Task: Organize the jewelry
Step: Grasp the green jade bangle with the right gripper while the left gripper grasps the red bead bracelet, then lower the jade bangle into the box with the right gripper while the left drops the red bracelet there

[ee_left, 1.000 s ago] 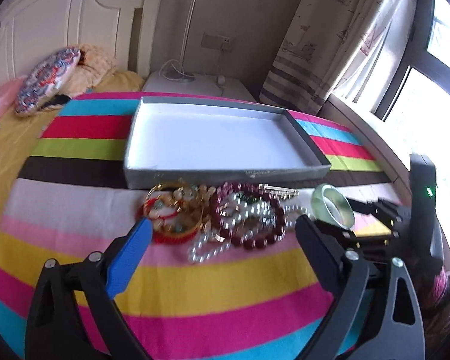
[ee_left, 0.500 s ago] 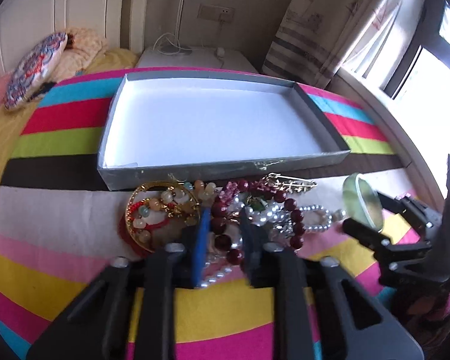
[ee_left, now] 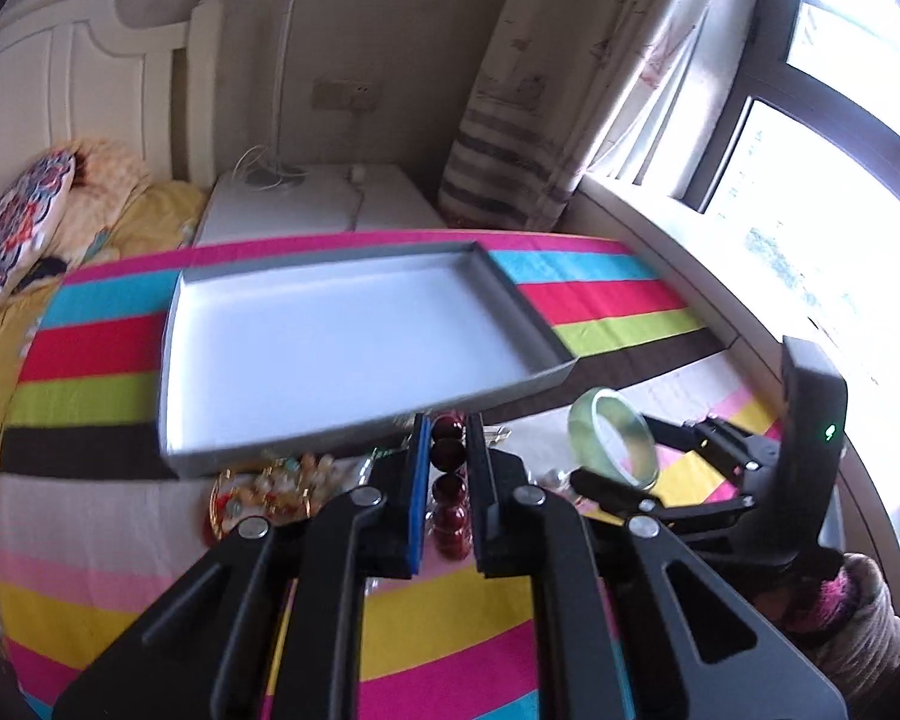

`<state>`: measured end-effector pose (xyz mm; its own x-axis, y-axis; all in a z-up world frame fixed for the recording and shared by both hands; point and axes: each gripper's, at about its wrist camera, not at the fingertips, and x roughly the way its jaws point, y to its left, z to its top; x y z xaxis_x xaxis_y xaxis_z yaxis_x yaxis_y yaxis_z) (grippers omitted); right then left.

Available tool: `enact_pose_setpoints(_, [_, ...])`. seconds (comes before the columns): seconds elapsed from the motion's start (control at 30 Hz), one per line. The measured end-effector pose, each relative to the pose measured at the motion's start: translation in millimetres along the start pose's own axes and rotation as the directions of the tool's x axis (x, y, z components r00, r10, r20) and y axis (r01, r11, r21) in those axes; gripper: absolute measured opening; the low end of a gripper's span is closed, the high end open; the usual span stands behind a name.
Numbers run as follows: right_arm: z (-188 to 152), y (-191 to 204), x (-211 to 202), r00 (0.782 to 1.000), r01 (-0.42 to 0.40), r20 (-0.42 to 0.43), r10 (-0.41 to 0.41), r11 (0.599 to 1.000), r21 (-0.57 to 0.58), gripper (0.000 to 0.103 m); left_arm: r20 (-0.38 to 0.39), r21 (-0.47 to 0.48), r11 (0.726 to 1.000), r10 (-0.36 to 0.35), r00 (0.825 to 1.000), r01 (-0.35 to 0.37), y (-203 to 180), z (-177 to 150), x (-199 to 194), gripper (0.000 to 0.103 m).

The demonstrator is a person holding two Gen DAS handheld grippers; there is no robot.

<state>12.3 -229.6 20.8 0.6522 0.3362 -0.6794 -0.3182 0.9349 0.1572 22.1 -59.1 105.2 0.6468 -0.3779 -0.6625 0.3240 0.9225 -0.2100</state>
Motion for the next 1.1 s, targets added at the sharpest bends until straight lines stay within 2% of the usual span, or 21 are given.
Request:
enact_pose_setpoints(0.2, [1, -2, 0, 1.000, -0.010, 0.008, 0.010, 1.000, 0.013, 0.077, 0.024, 0.038, 0.999, -0.027, 0.999, 0.026, -12, 26, -13, 0.011])
enact_pose_setpoints(0.33, [5, -1, 0, 1.000, -0.013, 0.012, 0.013, 1.000, 0.007, 0.077, 0.051, 0.065, 0.998, 0.012, 0.999, -0.015, -15, 42, -17, 0.011])
enact_pose_setpoints(0.53, [30, 8, 8, 1.000, -0.015, 0.014, 0.016, 0.999, -0.031, 0.077, 0.039, 0.039, 0.996, 0.083, 0.996, -0.085, 6, 61, 3, 0.011])
enact_pose_setpoints(0.67, [52, 11, 27, 1.000, -0.022, -0.016, 0.021, 0.999, -0.043, 0.078, 0.017, 0.039, 0.991, 0.128, 0.992, -0.129, 20, 70, 21, 0.011])
enact_pose_setpoints(0.83, [78, 18, 60, 0.999, -0.003, -0.053, 0.001, 0.999, -0.041, 0.077, 0.007, 0.009, 0.992, 0.130, 0.992, -0.130, 44, 78, 39, 0.011])
enact_pose_setpoints(0.93, [92, 21, 80, 0.997, 0.010, -0.071, -0.012, 1.000, -0.023, 0.077, -0.004, -0.029, 0.994, 0.105, 0.995, -0.105, 63, 79, 51, 0.011])
enact_pose_setpoints(1.1, [107, 24, 107, 0.993, 0.038, -0.110, -0.040, 0.999, -0.018, 0.078, -0.048, -0.094, 0.989, 0.106, 0.993, -0.111, 97, 77, 75, 0.011])
